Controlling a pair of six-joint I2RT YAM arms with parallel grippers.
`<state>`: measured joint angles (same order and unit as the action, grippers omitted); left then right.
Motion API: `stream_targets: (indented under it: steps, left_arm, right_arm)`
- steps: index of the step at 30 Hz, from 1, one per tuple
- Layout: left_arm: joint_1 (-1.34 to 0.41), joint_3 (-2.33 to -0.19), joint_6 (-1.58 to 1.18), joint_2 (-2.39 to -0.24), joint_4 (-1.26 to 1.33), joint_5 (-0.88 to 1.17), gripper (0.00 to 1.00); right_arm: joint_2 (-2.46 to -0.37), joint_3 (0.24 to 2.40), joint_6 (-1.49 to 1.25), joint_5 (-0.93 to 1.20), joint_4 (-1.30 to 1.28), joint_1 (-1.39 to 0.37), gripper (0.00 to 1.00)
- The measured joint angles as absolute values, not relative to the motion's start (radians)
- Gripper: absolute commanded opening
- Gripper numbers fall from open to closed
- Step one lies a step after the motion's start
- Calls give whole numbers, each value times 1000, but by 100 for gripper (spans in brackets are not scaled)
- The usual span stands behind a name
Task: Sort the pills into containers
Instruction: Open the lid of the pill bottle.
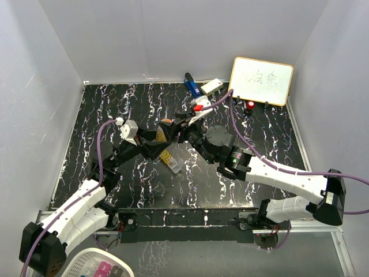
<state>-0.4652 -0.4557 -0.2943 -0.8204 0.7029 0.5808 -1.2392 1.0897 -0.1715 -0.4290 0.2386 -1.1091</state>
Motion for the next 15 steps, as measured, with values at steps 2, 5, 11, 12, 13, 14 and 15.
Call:
stream_targets:
  steps: [2, 5, 11, 12, 13, 14, 15]
  left_arm:
    - [-468, -456, -294, -812, 703, 586, 0]
    - [-469, -456, -294, -809, 707, 591, 0]
    - [-470, -456, -295, -809, 708, 599, 0]
    - [-471, -456, -295, -809, 708, 599, 0]
    - [-471, -456, -295, -809, 708, 599, 0]
    - [-471, -456, -295, -809, 708, 599, 0]
    - [-472, -456, -295, -809, 708, 599, 0]
  right_arm:
    - [-1239, 1090, -184, -432, 238, -1109, 64]
    - [-1239, 1090, -197, -432, 238, -1109, 64]
    - [-1239, 1090, -220, -431, 238, -1109, 62]
    - [-1239, 1090, -221, -430, 238, -1109, 62]
    - [-1240, 1090, -224, -428, 238, -1109, 62]
    - [-1242, 1090, -225, -427, 238, -1109, 61]
    - [-1244, 1090, -228, -427, 238, -1109, 61]
